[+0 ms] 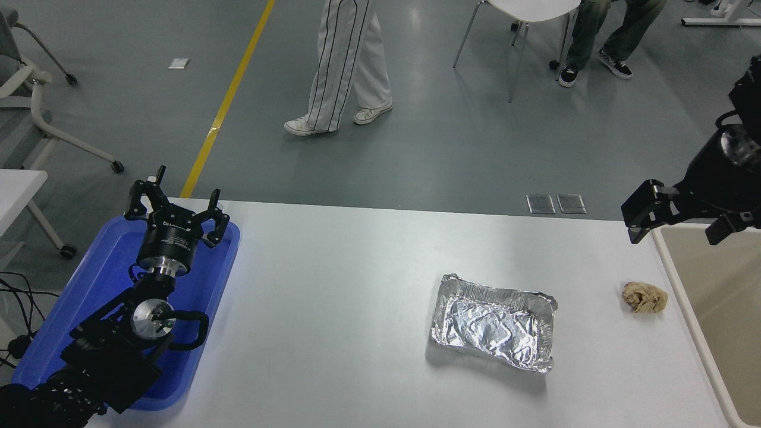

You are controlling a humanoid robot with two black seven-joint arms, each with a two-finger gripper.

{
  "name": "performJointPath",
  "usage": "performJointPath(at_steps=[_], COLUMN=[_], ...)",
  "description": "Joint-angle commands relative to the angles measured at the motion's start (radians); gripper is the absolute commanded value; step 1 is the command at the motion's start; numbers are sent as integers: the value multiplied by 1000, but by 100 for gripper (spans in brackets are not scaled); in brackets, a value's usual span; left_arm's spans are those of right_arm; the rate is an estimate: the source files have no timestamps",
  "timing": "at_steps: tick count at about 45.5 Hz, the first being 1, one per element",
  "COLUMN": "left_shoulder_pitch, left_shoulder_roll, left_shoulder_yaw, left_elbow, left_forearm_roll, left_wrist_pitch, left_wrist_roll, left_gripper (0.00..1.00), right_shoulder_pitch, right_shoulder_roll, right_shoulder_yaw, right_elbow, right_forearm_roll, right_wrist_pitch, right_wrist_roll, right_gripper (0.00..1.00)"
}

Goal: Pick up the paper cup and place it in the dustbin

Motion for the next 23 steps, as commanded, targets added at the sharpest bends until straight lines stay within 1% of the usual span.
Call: performJointPath(at_steps=[1,23], left_shoulder_pitch=[0,0], left_shoulder_roll=[0,1], left_shoulder_yaw=[0,0], left_elbow=[0,0], left_forearm_roll=[0,0], left_wrist_pitch=[-1,-1], left_wrist_roll=[0,0], left_gripper=[100,100], right_shoulder_pitch=[1,13], right_shoulder_roll=[9,17], right_shoulder_yaw=[7,-12], right_elbow=[3,2], right_forearm_roll=[1,-2], right_wrist_pitch=[0,0], right_wrist_roll=[0,2], right_gripper=[100,100])
